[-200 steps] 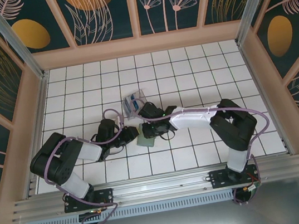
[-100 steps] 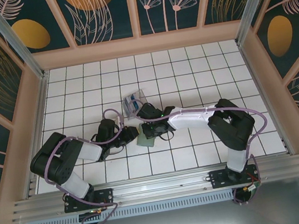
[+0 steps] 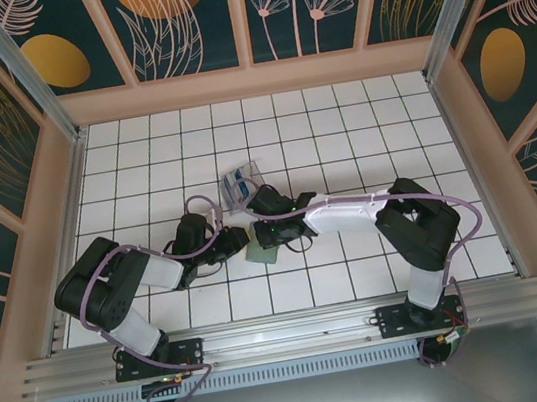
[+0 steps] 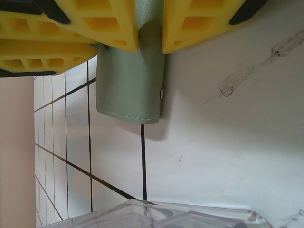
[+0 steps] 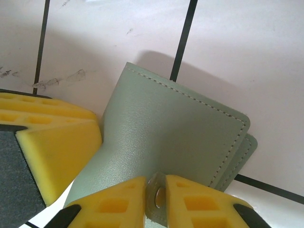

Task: Put the credit cards into the card holder
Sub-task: Close the button on the card holder.

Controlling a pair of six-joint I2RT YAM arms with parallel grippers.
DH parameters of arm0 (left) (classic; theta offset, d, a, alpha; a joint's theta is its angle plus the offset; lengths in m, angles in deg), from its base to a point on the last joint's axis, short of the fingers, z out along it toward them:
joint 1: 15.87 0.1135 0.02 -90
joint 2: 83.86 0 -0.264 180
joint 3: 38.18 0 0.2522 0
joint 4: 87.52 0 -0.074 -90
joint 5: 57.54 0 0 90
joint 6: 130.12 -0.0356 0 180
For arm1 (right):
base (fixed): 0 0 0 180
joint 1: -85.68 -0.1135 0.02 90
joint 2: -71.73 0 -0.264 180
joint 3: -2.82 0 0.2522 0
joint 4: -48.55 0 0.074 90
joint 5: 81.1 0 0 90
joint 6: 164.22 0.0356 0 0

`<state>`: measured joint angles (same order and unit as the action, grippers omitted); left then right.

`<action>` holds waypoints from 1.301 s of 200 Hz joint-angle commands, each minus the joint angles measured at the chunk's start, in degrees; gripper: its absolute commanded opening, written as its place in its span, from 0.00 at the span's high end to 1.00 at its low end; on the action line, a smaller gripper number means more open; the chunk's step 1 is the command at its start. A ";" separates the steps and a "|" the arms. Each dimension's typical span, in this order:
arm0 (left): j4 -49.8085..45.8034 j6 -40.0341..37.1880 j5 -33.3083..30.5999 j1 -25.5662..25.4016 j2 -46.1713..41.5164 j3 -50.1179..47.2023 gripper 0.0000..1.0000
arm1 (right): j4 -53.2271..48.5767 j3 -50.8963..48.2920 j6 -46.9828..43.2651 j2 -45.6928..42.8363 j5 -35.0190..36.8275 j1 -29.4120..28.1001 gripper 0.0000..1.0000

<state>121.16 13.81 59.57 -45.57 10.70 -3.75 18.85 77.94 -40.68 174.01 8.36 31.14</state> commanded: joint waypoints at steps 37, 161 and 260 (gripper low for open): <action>-7.83 0.91 3.49 -2.30 3.27 -1.88 0.78 | 1.84 -1.04 0.80 -1.87 -0.88 -0.37 0.75; -7.63 1.00 3.60 -2.36 4.83 -1.64 0.78 | 1.71 -1.25 0.87 -1.95 -1.50 -0.31 0.78; -7.98 0.91 3.57 -2.39 4.75 -1.51 0.77 | 0.91 -0.19 0.46 -3.58 -0.55 -0.21 0.72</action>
<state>122.77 13.81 60.56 -45.59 11.66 -3.78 19.61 77.57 -40.66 173.01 7.51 31.16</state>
